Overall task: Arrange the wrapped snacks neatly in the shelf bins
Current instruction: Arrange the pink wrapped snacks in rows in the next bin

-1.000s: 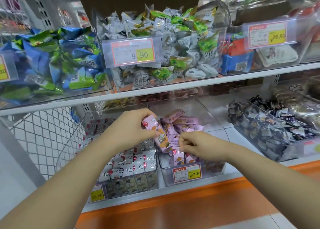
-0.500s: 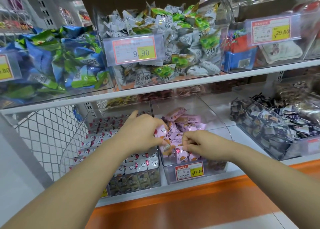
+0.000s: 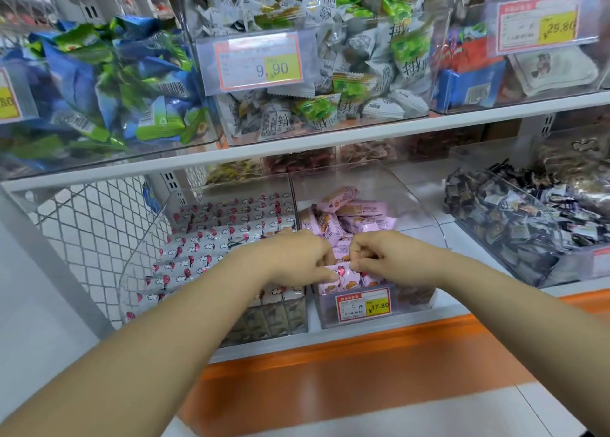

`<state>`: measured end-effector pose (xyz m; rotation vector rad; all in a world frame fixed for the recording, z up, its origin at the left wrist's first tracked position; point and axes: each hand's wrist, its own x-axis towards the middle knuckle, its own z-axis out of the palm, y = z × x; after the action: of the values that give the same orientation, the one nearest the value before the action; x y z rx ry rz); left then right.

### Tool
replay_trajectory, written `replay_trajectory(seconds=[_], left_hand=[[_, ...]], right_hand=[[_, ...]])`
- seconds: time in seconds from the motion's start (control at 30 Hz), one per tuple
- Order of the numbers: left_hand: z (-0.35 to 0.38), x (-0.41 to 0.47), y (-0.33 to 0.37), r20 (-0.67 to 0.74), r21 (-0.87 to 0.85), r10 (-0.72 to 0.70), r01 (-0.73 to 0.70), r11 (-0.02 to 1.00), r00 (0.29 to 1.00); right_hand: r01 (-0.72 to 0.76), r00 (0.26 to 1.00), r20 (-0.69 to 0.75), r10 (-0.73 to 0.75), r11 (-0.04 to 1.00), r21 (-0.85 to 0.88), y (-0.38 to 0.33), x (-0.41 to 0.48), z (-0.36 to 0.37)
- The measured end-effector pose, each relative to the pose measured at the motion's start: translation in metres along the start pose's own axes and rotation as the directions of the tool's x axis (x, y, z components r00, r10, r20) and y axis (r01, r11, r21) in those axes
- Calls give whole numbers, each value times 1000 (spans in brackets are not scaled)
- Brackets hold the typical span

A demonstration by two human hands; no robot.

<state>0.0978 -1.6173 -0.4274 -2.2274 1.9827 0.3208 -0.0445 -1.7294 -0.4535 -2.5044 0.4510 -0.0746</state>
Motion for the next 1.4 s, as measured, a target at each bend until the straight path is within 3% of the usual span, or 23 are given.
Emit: replay_trajectory(seconds=[0.13,0.23,0.3,0.43,0.6,0.7,0.87,1.0,1.4], left_hand=[[4,3,8,45,207,-14,4,978,999],[3,4,10,102,262,-34,7,965,994],[-3,1,8,91,195,-36,18,981,995],[-13,1,12,-96,-34,-9,5,999,995],[3,12,33,-12,-250,43,-44,967,999],[10,23,46,-39,-364,21,-34,931,999],[12,52,56,29,-282,27,-18,959,999],[14,72,60,98,-225,14,8,974,995],[15,80,56,148,-372,19,38,927,989]], right_hand=[[21,999,-29,-23,998,-65,3,3,8],[20,1000,-22,-20,999,-27,0,0,7],[37,996,-83,-33,998,44,-2,-8,-7],[-17,937,-346,37,998,61,15,-37,-49],[-100,934,-351,67,992,-76,49,-66,-43],[-111,917,-398,21,973,-203,60,-67,-24],[-114,924,-381,-14,944,-309,72,-63,-24],[-48,947,-318,-44,960,-276,78,-57,-28],[-2,881,-458,-116,969,-249,83,-52,-15]])
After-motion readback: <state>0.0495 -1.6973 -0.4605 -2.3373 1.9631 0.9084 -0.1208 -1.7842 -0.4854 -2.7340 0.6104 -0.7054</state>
